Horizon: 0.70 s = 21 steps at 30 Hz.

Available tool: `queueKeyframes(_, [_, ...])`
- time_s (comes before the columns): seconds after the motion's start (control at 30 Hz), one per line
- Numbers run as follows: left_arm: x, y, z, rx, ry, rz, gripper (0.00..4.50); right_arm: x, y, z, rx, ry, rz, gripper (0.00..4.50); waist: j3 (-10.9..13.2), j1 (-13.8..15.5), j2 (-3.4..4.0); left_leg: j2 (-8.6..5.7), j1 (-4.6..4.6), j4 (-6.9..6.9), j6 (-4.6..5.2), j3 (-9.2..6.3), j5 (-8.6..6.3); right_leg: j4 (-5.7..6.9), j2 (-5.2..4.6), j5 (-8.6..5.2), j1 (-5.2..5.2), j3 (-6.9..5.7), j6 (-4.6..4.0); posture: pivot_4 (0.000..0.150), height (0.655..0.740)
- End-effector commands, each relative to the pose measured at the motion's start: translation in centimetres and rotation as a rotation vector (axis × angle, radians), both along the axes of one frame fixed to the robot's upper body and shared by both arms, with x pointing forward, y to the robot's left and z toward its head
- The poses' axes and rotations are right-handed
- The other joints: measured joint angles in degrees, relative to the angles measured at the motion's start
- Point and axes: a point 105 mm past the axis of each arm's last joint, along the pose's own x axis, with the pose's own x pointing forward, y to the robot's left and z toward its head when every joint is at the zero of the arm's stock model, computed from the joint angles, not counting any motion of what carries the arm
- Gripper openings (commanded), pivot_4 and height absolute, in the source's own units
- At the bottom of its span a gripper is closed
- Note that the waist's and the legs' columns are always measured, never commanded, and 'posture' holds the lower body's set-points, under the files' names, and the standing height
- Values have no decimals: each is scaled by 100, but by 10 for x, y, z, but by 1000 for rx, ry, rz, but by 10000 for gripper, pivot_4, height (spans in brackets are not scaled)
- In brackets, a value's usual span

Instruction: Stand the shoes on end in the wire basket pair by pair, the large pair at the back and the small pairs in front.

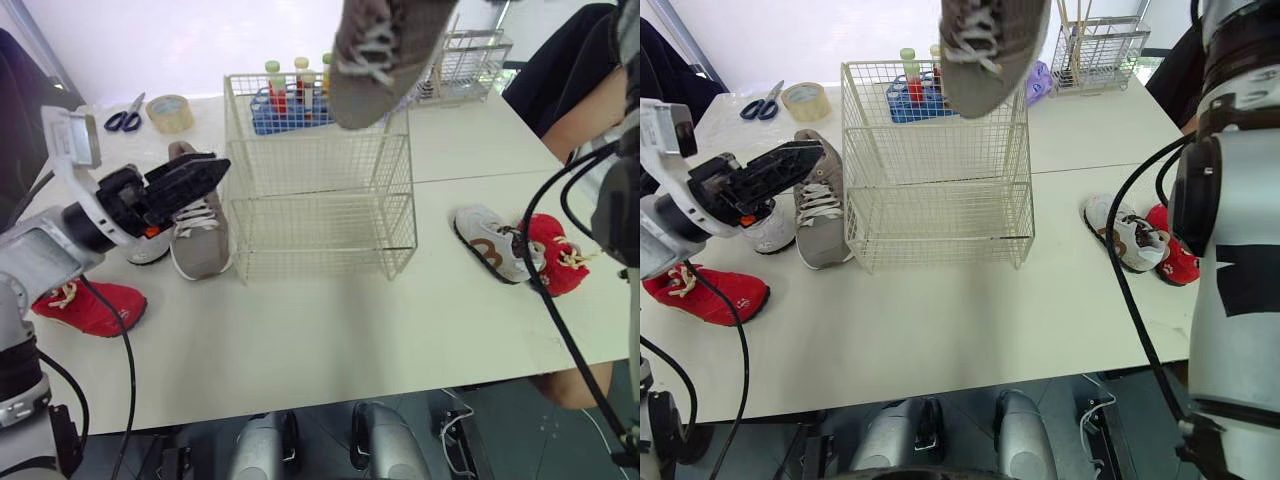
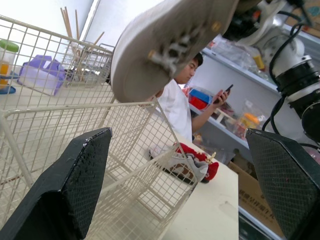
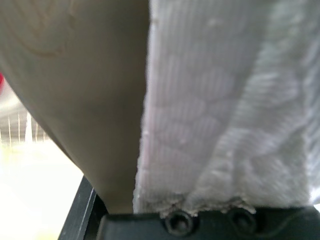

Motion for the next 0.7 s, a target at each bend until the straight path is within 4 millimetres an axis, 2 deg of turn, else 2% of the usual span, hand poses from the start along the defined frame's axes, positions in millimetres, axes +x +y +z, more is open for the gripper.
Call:
queueKeyframes(0.03, [-8,-2,10,-11,-69,8,44010,-10,2,19,-75,-125,3,19304,0,7,0,0,0,0,0,-1,0,1,0,0,0,0,0,1500,7400])
queueKeyframes(0.27, [-9,-7,8,-24,-79,16,44010,-5,11,-4,-183,-80,46,19304,-1,20,-2,-1,2,8,-2,-4,0,1,-1,1,10,-1,-1,1500,7400])
queueKeyframes(0.57, [-10,-12,7,-51,-88,30,44010,7,21,-38,-191,65,78,19304,-2,30,-3,-1,8,7,-2,-6,0,1,-1,1,16,-3,-2,1500,7400])
queueKeyframes(0.7, [-13,-12,7,-62,-92,52,44010,15,21,-63,-206,139,71,19304,-2,22,-3,-1,8,6,-2,-7,0,-5,0,1,18,-3,-2,1500,7400])
